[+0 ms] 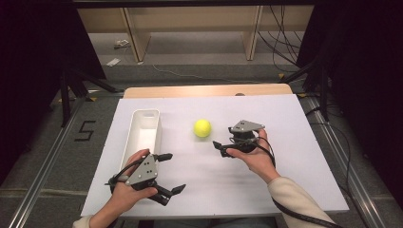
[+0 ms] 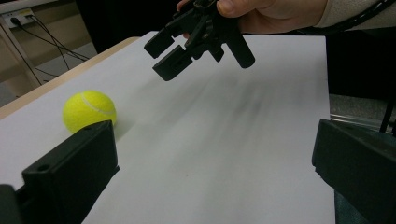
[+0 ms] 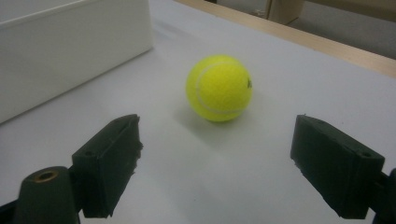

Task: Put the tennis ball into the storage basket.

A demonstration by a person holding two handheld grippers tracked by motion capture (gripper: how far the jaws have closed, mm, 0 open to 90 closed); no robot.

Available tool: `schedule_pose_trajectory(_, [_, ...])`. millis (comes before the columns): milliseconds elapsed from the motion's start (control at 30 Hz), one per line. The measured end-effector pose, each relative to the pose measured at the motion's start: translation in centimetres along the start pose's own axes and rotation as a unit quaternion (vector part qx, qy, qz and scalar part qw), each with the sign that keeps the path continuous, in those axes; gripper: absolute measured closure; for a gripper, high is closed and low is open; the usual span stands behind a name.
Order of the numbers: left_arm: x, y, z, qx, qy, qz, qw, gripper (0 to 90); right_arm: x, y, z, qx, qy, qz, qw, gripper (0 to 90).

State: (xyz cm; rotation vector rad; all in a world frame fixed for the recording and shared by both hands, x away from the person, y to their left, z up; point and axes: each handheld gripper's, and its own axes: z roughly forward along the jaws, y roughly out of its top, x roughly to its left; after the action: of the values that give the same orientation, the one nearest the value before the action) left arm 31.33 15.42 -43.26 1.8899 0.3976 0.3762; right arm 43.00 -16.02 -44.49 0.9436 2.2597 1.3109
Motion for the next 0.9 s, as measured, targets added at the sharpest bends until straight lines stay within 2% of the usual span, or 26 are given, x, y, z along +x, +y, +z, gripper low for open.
schedule_pose_trajectory(567, [0.0, 0.0, 0.0, -0.001, 0.0, 0.001, 1.0, 0.0, 0.4, 0.7, 1.7, -0.001, 0.006, 0.004, 1.0, 16.6])
schedule_pose_trajectory(900, [-0.1, 0.1, 0.0, -0.002, -0.001, 0.0, 1.0, 0.0, 0.6, 1.2, 3.7, 0.014, 0.007, 0.005, 0.9999, 16.3])
